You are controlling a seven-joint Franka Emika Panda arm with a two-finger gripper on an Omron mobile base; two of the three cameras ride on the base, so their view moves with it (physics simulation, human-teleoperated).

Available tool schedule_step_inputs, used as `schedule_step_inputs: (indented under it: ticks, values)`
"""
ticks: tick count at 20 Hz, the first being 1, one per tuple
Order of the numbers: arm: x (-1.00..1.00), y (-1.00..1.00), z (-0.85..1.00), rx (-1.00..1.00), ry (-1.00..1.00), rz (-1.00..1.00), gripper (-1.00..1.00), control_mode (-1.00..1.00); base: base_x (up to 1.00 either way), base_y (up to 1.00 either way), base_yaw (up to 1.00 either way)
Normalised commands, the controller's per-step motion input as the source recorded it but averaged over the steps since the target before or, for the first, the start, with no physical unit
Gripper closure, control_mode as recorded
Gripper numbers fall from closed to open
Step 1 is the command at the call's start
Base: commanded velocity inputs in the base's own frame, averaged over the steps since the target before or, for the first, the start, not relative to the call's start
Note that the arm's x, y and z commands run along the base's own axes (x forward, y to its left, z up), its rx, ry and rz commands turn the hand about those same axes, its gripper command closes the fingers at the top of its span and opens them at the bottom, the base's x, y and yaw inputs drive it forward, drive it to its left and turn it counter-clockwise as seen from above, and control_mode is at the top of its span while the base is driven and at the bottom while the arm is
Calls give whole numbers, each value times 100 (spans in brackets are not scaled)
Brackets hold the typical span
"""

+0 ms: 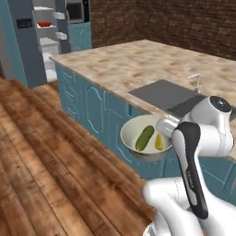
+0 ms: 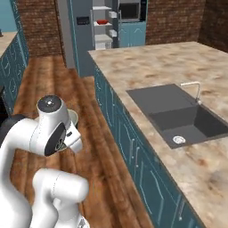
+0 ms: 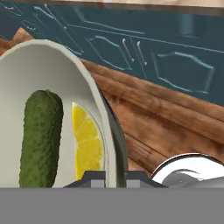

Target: Place the bowl with the lemon wedge and cucumber on the top shelf of the fridge. Place the bowl with the chicken drumsticks on the second highest shelf of the fridge.

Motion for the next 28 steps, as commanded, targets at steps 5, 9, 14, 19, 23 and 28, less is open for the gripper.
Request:
schedule_step_inputs:
  ticks: [5,9,14,19,23,28]
  values:
    - [0,0,0,0,0,0,100,100,97,100,31]
    - [0,0,0,0,0,0,100,100,100,99,9]
    - [0,0,0,0,0,0,100,100,100,48,2]
    - [0,0,0,0,0,0,100,100,100,6,1]
    - [0,0,0,0,0,0,100,100,100,0,0]
    - [0,0,0,0,0,0,100,100,100,0,-1]
